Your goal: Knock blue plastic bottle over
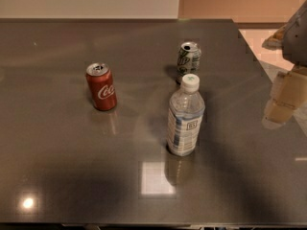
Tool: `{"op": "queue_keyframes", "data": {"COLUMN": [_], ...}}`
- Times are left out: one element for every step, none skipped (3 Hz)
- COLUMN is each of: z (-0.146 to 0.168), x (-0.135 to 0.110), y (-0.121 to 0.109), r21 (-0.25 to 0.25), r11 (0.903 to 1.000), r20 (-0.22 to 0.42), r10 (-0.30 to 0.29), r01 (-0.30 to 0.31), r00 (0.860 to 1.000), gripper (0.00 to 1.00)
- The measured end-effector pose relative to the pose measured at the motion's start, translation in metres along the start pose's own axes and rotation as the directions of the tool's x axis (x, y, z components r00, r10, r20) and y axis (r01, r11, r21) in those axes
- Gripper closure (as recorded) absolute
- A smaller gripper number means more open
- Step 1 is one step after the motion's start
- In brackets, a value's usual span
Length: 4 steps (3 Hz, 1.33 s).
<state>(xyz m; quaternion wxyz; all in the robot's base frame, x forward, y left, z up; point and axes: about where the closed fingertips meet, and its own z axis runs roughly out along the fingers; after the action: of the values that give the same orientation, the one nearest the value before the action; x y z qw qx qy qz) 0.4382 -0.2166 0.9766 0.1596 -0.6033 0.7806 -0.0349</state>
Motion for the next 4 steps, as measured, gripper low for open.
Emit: {"op": "queue_keyframes", "data": {"z": [0.0,0.0,0.005,0.016], "x": [0.0,-0.003,-0.019,-0.049], "y": [0.0,-0.002,0.002,0.017], "r21": [0.0,-0.02,-0.074,-0.143], "r11": [1.0,0.9997,0.9971,0.9897], "r20": [0.0,0.022,0.11,0.244], "r10": [0.0,0.013,0.027,0.043], "r01": [0.0,-0.012,-0.019,-0.008], "r00": [1.0,1.0,0.994,0.969], "gripper": [0.0,0.0,0.0,0.0]}}
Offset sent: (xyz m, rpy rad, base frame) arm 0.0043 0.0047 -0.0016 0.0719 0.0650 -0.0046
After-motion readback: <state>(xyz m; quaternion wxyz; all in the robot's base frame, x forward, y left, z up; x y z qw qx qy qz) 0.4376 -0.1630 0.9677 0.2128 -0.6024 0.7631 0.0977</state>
